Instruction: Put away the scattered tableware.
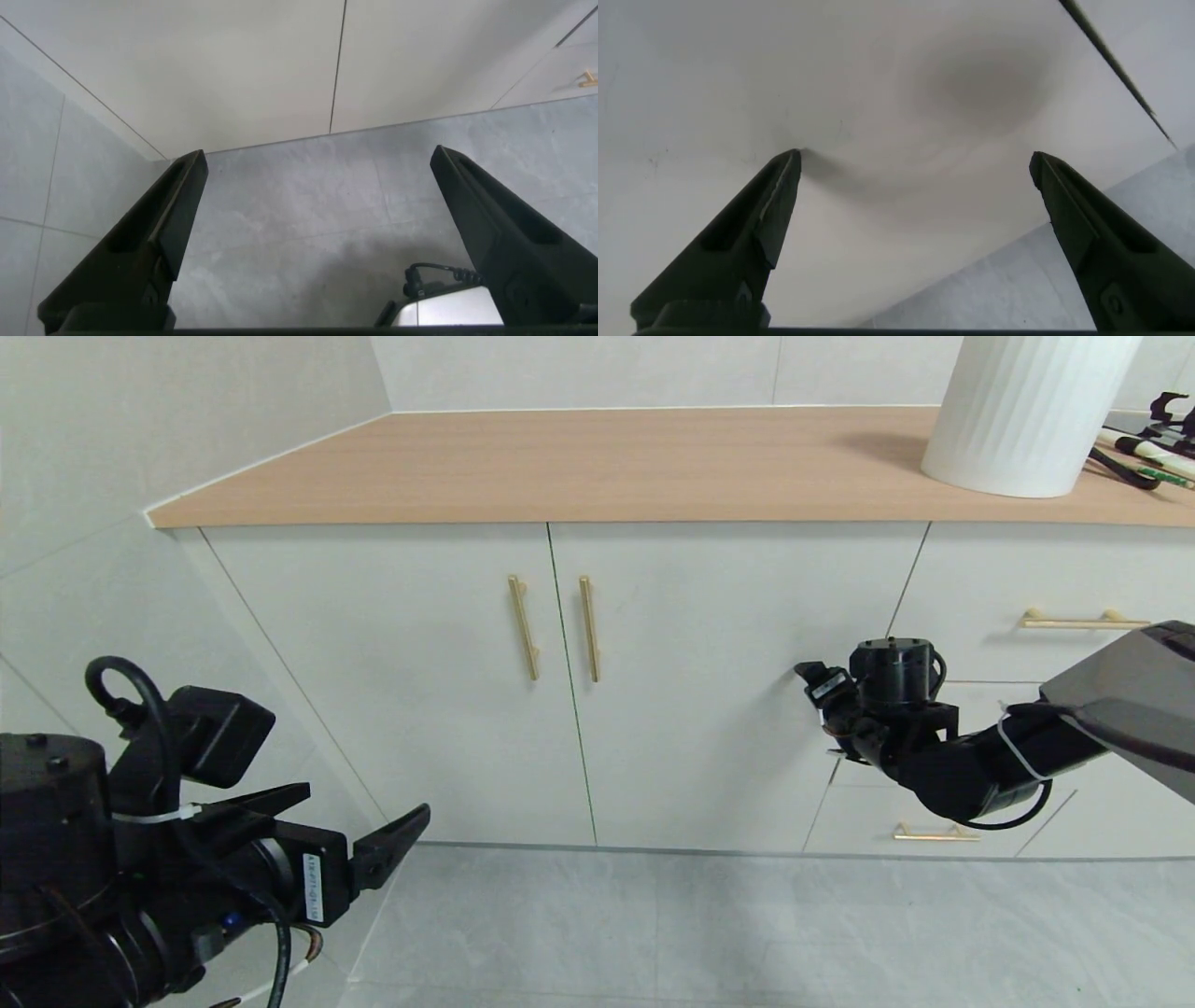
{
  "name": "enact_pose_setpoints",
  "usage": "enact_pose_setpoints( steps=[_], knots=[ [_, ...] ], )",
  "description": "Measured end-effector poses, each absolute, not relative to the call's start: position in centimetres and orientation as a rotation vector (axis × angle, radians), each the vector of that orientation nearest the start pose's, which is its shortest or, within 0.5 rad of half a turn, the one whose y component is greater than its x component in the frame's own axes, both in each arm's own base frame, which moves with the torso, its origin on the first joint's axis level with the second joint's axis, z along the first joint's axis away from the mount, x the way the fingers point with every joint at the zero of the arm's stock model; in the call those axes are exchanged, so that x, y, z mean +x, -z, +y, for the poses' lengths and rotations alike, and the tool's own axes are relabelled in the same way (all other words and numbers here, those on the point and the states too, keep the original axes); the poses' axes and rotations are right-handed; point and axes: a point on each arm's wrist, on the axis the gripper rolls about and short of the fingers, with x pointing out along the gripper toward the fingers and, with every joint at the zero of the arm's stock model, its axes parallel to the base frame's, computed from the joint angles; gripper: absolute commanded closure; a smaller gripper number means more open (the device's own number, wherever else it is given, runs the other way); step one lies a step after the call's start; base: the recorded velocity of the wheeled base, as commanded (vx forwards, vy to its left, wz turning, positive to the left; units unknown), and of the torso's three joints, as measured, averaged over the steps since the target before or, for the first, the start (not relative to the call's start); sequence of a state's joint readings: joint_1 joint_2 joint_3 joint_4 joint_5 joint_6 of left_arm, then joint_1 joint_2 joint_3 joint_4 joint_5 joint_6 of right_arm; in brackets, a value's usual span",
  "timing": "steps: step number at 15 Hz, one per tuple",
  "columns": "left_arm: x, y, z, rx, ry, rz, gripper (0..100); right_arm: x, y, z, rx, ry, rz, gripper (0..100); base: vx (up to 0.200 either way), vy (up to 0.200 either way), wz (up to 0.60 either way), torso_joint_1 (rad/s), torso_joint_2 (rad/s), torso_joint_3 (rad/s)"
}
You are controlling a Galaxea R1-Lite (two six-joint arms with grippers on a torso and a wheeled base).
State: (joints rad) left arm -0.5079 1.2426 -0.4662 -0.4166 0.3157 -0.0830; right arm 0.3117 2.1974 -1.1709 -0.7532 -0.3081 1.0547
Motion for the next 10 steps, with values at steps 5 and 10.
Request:
enact_pose_setpoints(
  steps=[5,10],
  knots=[
    [15.6,-17.9,-7.9,0.068,0.178,0.339,0,38.4,-11.9,12.2,0.945,0.065,0.281,0,0.000,0.000,0.00,0.000,0.00,0.000],
    [14.5,-18.6,-7.1,0.051,0.170,0.292,0,30.8,-15.7,10.8,0.669,-0.051,0.270,0,0.000,0.000,0.00,0.000,0.00,0.000]
  ],
)
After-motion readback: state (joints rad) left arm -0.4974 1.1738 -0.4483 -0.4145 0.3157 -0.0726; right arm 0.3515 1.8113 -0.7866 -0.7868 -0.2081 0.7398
